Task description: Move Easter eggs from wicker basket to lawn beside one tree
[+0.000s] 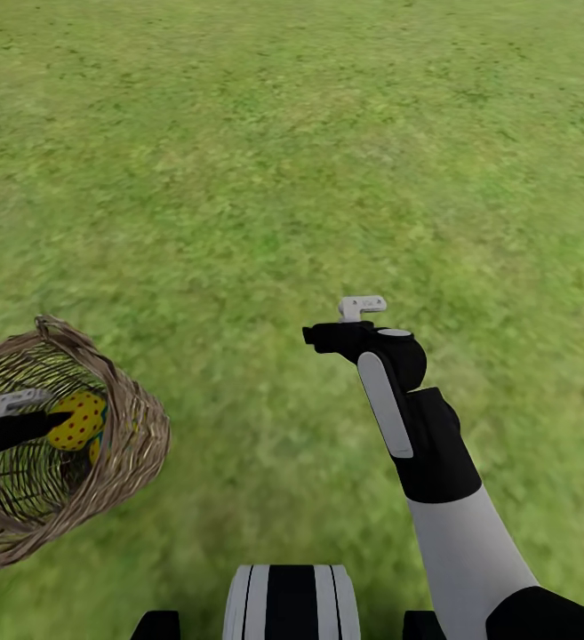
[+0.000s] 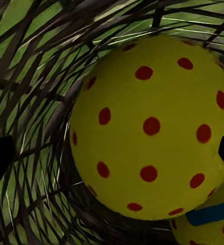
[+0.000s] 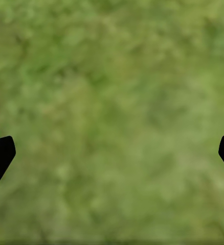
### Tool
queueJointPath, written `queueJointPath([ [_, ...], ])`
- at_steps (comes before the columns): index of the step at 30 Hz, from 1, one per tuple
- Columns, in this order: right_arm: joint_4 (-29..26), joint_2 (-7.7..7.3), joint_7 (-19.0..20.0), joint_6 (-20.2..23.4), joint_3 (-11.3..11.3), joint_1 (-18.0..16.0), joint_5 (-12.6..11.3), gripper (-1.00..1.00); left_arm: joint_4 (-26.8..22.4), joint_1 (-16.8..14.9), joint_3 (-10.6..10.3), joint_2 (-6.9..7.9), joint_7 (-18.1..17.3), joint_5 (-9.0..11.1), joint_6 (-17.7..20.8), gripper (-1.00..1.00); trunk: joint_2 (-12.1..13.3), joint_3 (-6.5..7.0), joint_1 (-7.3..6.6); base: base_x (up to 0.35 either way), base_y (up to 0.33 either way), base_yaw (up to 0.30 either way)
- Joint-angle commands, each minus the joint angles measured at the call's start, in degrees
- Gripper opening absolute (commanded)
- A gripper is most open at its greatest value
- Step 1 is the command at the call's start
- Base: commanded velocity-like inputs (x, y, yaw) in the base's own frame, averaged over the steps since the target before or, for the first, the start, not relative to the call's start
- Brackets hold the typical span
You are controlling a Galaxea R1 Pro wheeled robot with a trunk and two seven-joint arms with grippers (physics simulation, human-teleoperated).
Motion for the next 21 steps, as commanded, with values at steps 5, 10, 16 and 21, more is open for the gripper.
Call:
queueJointPath([
  [5,-0.04,0.0,-0.6,0.16,0.04,-0.04,-0.61,1.0,-0.02,0.01,0.04,0.19,-0.46,4.86,0.38,1.0,-0.01,-0.03,-0.01,0.0,0.0,0.0],
  [10,-0.04,0.0,-0.6,0.16,0.04,-0.04,-0.66,1.0,0.05,0.04,0.03,0.23,-0.48,5.48,0.32,1.0,-0.04,-0.48,0.04,0.0,0.0,0.0],
  [16,-0.01,0.0,-0.6,0.16,0.04,0.03,-0.67,1.0,0.07,0.03,0.03,0.23,-0.47,5.52,0.21,1.0,-0.08,-1.14,0.12,0.0,0.0,0.0],
  [21,0.03,0.0,-0.6,0.16,0.05,0.05,-0.67,1.0,0.07,0.02,0.03,0.23,-0.47,5.52,0.14,1.0,-0.09,-1.36,0.15,0.0,0.0,0.0],
])
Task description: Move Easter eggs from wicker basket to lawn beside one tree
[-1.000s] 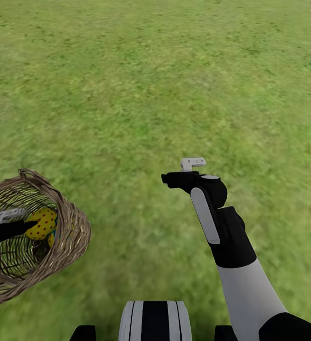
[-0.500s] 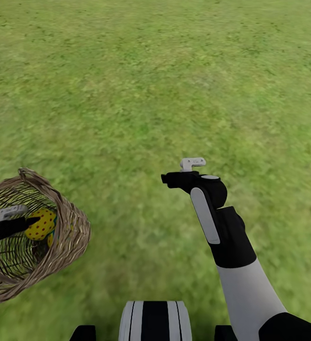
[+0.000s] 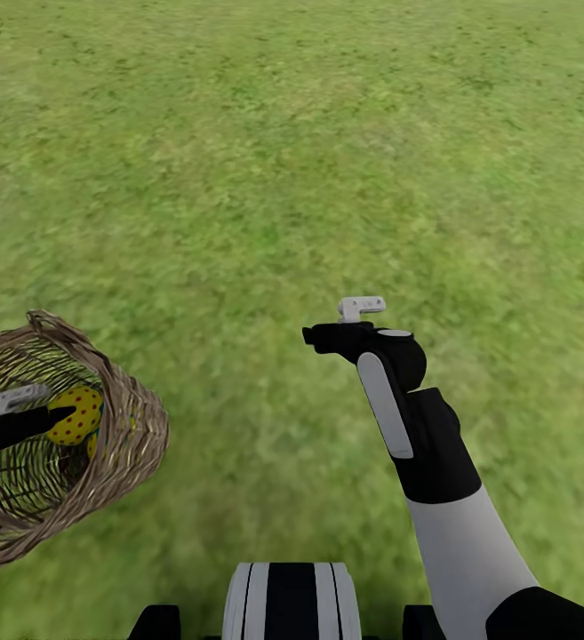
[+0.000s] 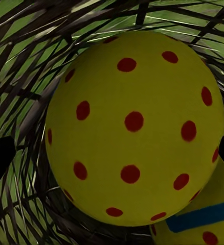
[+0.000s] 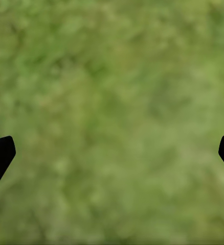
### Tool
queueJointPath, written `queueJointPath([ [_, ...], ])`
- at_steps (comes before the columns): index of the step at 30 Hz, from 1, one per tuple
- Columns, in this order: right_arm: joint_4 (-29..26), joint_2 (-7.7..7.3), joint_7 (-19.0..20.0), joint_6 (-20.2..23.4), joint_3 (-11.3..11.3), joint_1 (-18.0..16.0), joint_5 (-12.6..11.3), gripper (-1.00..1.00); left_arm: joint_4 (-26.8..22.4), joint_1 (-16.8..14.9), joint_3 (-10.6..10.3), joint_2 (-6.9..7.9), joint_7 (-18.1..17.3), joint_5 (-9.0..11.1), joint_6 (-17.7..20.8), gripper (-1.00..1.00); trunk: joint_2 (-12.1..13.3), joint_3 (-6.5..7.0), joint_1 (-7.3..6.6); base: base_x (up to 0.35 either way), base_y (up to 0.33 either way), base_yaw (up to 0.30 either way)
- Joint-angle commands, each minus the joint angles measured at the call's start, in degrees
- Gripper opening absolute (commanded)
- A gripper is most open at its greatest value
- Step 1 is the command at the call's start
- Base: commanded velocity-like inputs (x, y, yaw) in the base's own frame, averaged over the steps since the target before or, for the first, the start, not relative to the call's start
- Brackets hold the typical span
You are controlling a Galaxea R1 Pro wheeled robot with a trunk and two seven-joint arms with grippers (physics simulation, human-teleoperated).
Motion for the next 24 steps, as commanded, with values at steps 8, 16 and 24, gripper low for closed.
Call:
queueJointPath([
  [8,-0.03,0.0,-0.6,0.16,0.03,-0.03,-0.58,1.0,0.33,-0.04,0.09,-0.04,-0.16,0.62,0.53,1.0,-0.04,-0.48,0.04,0.0,0.0,0.0],
  [16,0.06,0.0,-0.6,0.16,0.04,0.05,-0.58,1.0,0.35,-0.02,0.09,-0.17,-0.26,0.78,0.55,1.0,-0.05,-0.7,0.07,0.0,0.0,0.0],
  [24,0.07,0.0,-0.6,0.16,0.02,0.05,-0.58,1.0,0.31,-0.01,0.09,-0.29,-0.45,0.91,0.55,1.0,-0.05,-0.7,0.07,0.0,0.0,0.0],
])
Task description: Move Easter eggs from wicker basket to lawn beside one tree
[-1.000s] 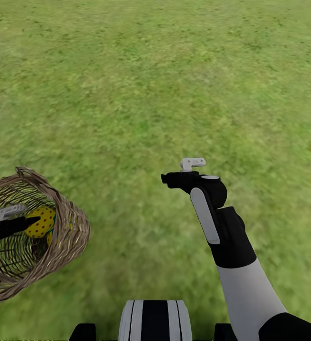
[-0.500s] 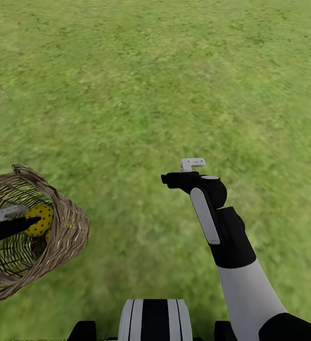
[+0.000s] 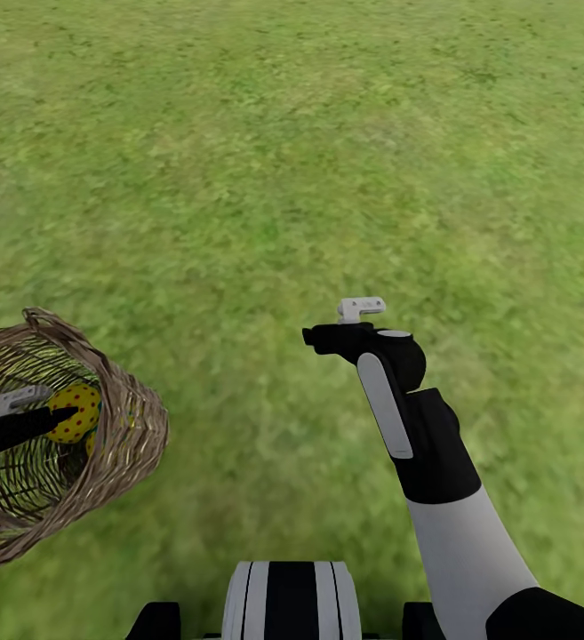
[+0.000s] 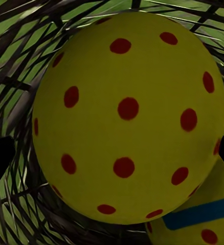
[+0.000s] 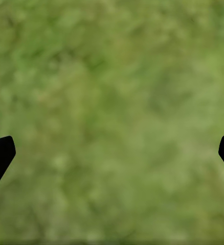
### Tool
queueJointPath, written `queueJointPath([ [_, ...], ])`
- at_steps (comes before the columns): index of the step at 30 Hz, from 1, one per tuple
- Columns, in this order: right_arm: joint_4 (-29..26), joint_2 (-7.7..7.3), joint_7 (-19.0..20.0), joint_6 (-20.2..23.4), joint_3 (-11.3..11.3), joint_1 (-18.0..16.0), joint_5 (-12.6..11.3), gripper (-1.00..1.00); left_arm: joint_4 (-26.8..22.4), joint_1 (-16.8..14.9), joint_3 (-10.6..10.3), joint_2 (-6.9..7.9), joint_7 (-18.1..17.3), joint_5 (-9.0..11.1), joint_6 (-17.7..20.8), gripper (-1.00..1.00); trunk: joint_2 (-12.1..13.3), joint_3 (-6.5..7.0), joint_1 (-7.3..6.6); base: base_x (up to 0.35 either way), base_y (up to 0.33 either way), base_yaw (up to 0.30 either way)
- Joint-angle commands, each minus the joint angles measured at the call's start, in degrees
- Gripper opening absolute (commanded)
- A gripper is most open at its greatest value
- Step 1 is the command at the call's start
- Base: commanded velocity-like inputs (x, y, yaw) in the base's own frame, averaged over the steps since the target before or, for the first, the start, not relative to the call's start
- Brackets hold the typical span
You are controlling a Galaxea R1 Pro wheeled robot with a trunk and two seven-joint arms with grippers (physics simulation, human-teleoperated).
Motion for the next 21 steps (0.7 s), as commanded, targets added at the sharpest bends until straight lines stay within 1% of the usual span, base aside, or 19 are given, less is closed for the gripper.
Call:
queueJointPath([
  [1,-0.01,0.0,-0.6,0.16,0.05,-0.04,-0.58,1.0,-0.03,-0.03,0.08,-0.03,0.02,0.52,0.49,1.0,-0.01,-0.03,-0.01,0.0,0.0,0.0],
  [2,0.0,0.0,-0.6,0.16,0.05,-0.04,-0.58,1.0,-0.03,-0.03,0.08,-0.04,0.01,0.59,0.49,1.0,-0.01,-0.03,-0.01,0.0,0.0,0.0],
  [5,0.02,0.0,-0.6,0.16,0.05,-0.04,-0.58,1.0,-0.03,-0.03,0.08,-0.06,-0.06,0.68,0.49,1.0,-0.05,-0.7,0.07,0.0,0.0,0.0],
  [18,0.06,0.01,-0.6,0.16,0.04,-0.04,-0.58,1.0,-0.06,-0.03,0.08,-0.07,-0.78,0.72,0.43,1.0,-0.05,-0.7,0.07,0.0,0.0,0.0],
  [21,0.11,0.02,-0.6,0.16,0.05,-0.04,-0.58,1.0,-0.09,-0.03,0.08,-0.07,-0.85,1.05,0.44,1.0,-0.05,-0.7,0.07,0.0,0.0,0.0],
])
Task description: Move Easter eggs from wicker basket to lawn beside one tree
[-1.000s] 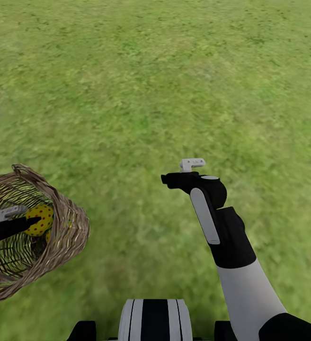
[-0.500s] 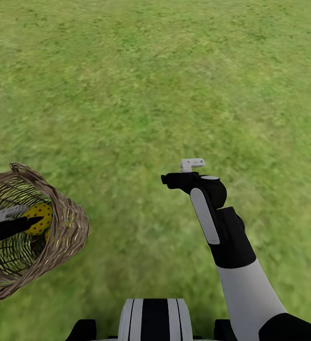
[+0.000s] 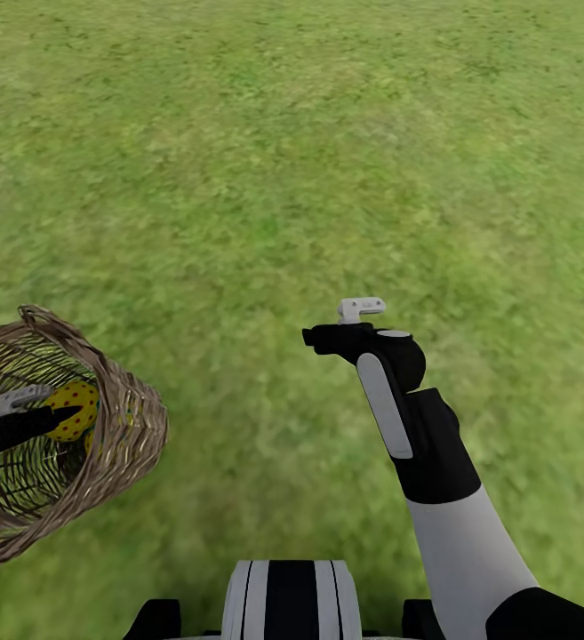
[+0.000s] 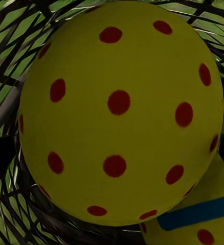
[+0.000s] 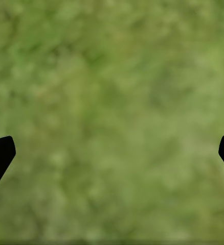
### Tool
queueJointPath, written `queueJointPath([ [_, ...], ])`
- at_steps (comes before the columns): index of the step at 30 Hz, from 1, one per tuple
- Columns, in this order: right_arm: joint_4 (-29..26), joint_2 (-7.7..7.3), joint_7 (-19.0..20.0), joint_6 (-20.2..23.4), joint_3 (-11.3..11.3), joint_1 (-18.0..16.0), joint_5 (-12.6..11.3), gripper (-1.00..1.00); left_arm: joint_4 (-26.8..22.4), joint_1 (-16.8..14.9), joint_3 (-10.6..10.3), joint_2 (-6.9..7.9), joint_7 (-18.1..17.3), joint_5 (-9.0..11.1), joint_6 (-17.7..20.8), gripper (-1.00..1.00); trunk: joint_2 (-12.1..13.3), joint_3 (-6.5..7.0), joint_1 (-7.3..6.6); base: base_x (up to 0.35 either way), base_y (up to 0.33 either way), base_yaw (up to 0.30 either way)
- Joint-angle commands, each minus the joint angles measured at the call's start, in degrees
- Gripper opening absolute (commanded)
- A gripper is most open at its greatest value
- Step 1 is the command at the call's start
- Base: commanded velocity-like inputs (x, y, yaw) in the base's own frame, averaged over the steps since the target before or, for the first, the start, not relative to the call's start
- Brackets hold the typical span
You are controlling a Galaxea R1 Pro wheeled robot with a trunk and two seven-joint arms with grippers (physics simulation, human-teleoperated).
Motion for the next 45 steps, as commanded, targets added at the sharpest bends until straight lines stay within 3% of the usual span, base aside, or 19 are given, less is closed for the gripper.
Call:
queueJointPath([
  [1,-0.03,0.0,-0.6,0.16,0.03,-0.04,-0.58,1.0,0.0,-0.03,0.08,0.03,0.0,1.05,0.49,1.0,-0.01,-0.03,-0.01,0.0,0.0,0.0],
  [8,-0.01,0.06,-0.6,0.16,0.09,-0.04,-0.62,1.0,0.03,0.04,0.0,0.09,-0.1,2.6,0.44,1.0,-0.05,-0.7,0.07,0.0,0.0,0.0],
  [12,0.0,0.06,-0.6,0.16,0.1,-0.04,-0.59,1.0,0.09,0.04,-0.01,0.09,-0.05,2.58,0.39,1.0,-0.05,-0.7,0.07,0.0,0.0,0.0],
  [16,0.06,0.07,-0.6,0.16,0.11,-0.04,-0.59,1.0,0.22,0.0,-0.01,0.15,0.09,2.26,-0.91,1.0,-0.11,-1.58,0.17,0.0,0.0,0.0],
  [26,0.08,0.07,-0.6,0.16,0.12,-0.04,-0.65,1.0,0.56,-0.01,-0.01,0.17,0.13,2.34,-1.47,1.0,-0.11,-1.58,0.17,0.0,0.0,0.0],
  [38,0.1,0.07,-0.6,0.16,0.12,0.02,-0.67,1.0,0.56,-0.02,-0.01,0.17,0.61,2.02,-1.7,1.0,-0.19,-2.91,0.33,0.0,0.0,0.0],
  [45,0.16,0.07,-0.6,0.16,0.12,0.04,-0.67,1.0,0.56,-0.01,-0.01,0.17,0.7,1.93,-1.73,1.0,-0.19,-2.91,0.33,0.0,0.0,0.0],
])
